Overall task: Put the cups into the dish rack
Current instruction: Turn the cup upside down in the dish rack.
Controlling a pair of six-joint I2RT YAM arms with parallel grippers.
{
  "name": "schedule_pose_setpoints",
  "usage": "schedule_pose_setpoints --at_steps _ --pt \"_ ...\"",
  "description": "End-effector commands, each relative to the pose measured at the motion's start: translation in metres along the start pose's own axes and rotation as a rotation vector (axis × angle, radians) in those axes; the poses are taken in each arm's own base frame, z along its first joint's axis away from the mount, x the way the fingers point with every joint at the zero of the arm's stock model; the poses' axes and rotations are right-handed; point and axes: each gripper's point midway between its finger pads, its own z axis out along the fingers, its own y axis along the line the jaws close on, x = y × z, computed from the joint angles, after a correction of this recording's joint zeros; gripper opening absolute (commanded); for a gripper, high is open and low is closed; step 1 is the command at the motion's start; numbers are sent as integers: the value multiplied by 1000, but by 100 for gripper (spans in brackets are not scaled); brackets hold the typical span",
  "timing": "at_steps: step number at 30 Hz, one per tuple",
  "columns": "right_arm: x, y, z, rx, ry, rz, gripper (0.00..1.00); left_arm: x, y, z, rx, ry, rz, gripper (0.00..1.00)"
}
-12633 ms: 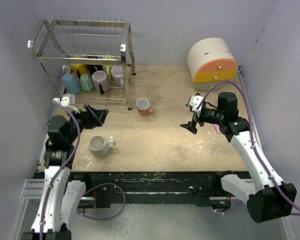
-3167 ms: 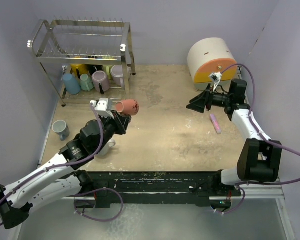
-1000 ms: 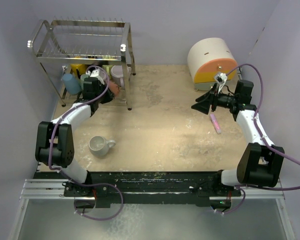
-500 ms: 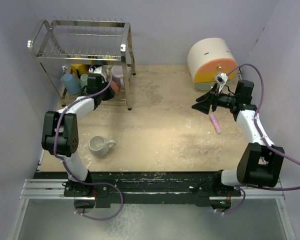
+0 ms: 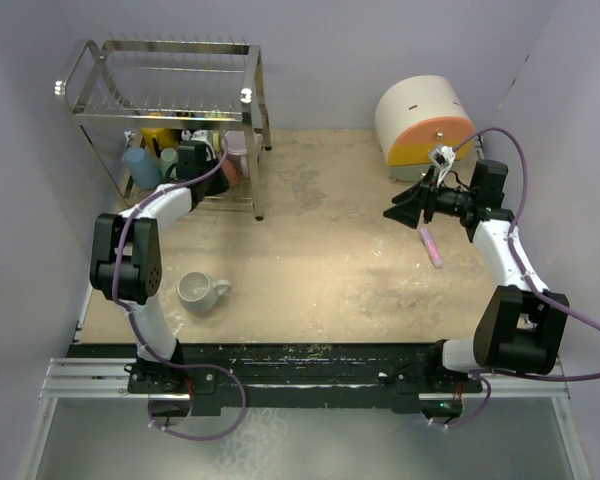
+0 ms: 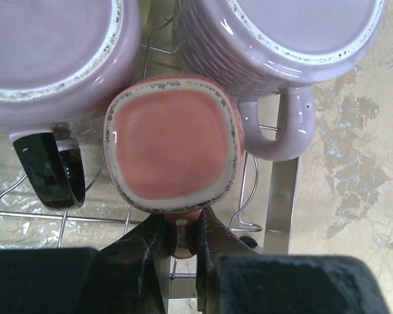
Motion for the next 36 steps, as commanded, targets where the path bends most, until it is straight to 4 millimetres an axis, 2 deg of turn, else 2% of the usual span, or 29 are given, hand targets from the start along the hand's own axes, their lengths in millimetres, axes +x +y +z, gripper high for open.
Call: schedule_pose_setpoints --at_steps 1,8,12,17,27,30,36 --pt "-20 7 -4 -8 -23 -77 69 -43 -7 0 11 -113 36 5" --pt "-20 6 -4 -7 -22 -74 69 -43 -11 4 31 -102 38 16" --pt "-20 6 -4 -7 -22 -76 69 -43 -14 4 41 -97 40 29" --pt "-20 6 -4 -9 -22 -74 69 -44 -16 -1 51 -98 37 37" --pt "-21 7 -5 -10 -23 -78 69 -47 -27 -24 103 -120 30 51" --pt "-21 7 -5 -10 -23 -80 69 -44 -29 -34 123 -135 21 56" --pt "-21 8 -5 -13 -24 -80 69 -28 -25 -49 134 -132 19 59"
